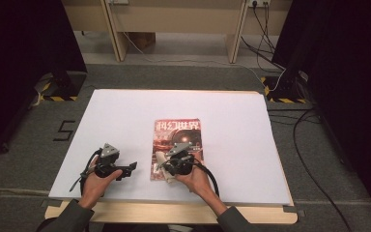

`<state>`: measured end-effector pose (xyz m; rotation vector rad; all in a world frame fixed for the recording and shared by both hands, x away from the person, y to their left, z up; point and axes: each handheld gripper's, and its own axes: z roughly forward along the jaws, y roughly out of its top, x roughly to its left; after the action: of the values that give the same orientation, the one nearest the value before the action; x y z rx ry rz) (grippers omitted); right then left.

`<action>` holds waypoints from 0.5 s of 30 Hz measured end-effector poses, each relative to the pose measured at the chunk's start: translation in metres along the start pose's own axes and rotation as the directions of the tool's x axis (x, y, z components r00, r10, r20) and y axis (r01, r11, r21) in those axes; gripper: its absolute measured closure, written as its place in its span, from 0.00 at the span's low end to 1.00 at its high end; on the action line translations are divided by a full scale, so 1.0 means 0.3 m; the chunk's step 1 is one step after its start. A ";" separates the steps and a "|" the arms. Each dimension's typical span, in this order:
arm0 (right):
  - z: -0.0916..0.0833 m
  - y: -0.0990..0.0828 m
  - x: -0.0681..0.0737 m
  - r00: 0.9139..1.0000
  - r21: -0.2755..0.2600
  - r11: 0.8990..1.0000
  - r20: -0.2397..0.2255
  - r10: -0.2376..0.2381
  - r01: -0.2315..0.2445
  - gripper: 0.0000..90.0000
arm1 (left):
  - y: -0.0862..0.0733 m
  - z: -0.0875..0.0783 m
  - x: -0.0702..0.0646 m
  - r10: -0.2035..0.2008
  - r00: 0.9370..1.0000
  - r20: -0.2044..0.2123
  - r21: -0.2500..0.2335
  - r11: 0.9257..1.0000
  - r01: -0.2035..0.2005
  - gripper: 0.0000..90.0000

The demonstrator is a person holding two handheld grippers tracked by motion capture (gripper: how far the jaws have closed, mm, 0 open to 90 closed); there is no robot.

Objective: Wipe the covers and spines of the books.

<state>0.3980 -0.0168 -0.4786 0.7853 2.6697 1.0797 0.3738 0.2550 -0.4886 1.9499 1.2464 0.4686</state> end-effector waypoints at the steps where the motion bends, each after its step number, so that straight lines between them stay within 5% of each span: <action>1: 0.002 0.002 0.009 1.000 0.001 1.000 -0.007 -0.007 0.007 0.85 | 0.001 0.001 0.000 0.005 1.000 0.003 -0.002 1.000 -0.005 0.17; 8: -0.008 -0.007 0.007 1.000 0.006 1.000 -0.009 -0.014 0.014 0.85 | 0.003 0.005 -0.021 0.030 0.998 0.054 -0.012 0.999 -0.030 0.17; 15: -0.077 -0.072 -0.080 0.997 -0.005 0.998 0.048 0.055 -0.055 0.85 | 0.000 0.013 -0.040 0.054 0.995 0.082 0.009 0.998 -0.055 0.17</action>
<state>0.4020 -0.0563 -0.4779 0.8776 2.6204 1.0634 0.3709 0.2426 -0.4901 1.9960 1.1489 0.4054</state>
